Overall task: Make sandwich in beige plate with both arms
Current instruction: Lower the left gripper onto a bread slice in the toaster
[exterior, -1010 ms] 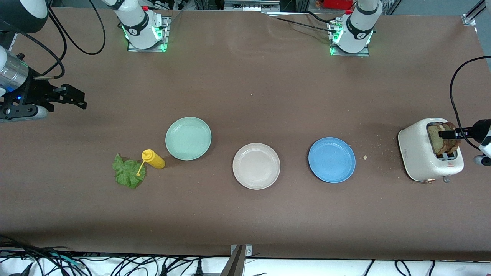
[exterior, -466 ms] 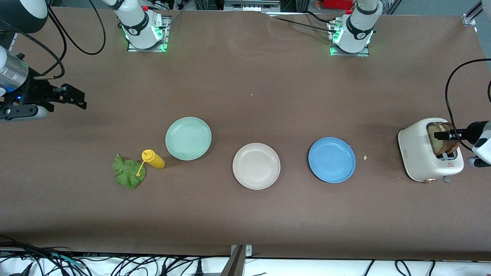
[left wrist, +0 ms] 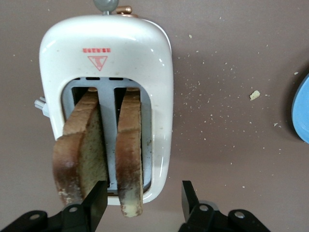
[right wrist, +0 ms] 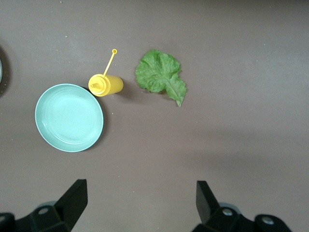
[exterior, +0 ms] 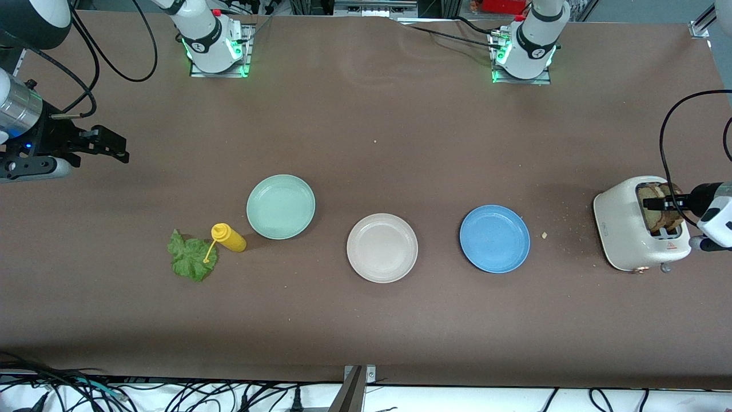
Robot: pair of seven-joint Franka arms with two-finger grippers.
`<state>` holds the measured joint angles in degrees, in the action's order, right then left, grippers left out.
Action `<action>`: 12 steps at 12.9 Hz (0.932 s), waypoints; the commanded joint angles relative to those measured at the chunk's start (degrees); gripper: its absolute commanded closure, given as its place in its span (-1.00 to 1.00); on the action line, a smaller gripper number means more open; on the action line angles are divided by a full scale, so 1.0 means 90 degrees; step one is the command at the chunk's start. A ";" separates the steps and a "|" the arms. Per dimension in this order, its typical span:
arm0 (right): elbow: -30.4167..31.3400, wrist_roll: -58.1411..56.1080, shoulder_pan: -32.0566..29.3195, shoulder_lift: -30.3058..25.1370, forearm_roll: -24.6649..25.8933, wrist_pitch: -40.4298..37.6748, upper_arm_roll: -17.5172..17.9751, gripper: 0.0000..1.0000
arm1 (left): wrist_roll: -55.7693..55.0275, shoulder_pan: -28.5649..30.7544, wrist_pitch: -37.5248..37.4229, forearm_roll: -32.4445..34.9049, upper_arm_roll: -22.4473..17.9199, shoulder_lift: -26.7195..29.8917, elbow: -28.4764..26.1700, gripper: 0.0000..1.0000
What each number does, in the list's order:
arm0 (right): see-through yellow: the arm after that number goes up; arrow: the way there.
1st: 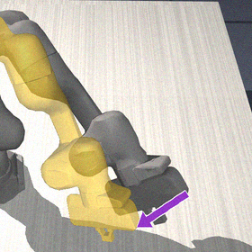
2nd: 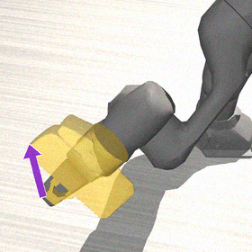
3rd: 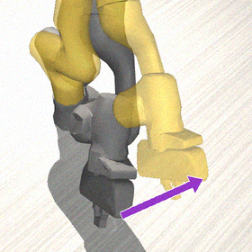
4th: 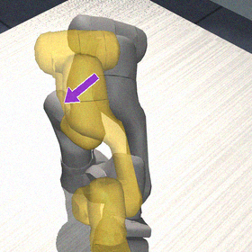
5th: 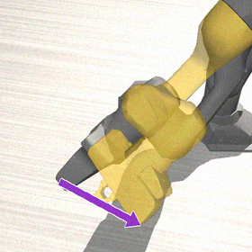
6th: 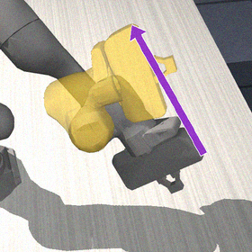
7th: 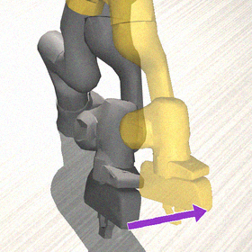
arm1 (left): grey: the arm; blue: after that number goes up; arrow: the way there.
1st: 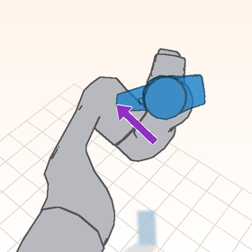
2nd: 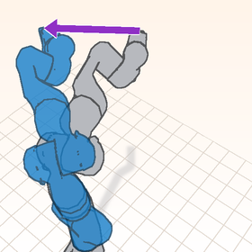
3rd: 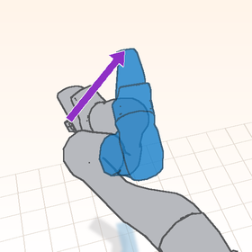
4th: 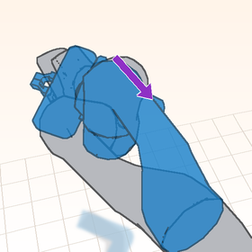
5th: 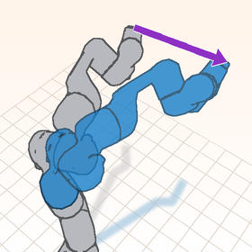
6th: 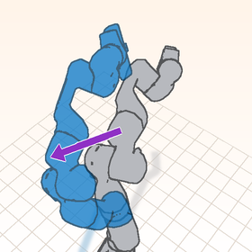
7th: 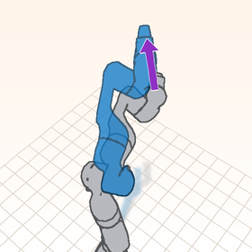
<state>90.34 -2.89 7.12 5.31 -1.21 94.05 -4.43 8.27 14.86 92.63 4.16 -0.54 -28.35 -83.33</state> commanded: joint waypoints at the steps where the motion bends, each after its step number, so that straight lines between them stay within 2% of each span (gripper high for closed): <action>1: 0.0099 0.0009 -0.0039 -0.0112 0.0037 0.0058 0.0043 -1.00 | -0.0010 0.0037 0.0010 0.0231 -0.0018 -0.0014 -0.0125 -0.36; 3: 0.0099 0.0009 -0.0039 -0.0112 0.0027 0.0058 0.0043 -1.00 | -0.0010 0.0067 0.0000 0.0522 -0.0018 -0.0053 -0.0154 -0.16; 6: 0.0099 0.0009 -0.0039 -0.0112 0.0037 0.0058 0.0043 -1.00 | -0.0010 0.0057 -0.0019 0.0690 -0.0018 -0.0063 -0.0184 1.00; 9: 0.0099 0.0009 -0.0039 -0.0112 0.0027 0.0058 0.0043 -1.00 | 0.0028 0.0038 -0.0019 0.0690 0.0001 -0.0004 -0.0077 1.00; 12: 0.0099 0.0009 -0.0039 -0.0112 0.0027 0.0058 0.0043 -1.00 | 0.0087 -0.0021 -0.0223 0.0661 0.0040 0.0375 0.0303 1.00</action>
<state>90.34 -2.89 7.12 5.31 -1.21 94.05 -4.43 8.31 15.18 92.53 8.49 -0.49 -28.34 -82.37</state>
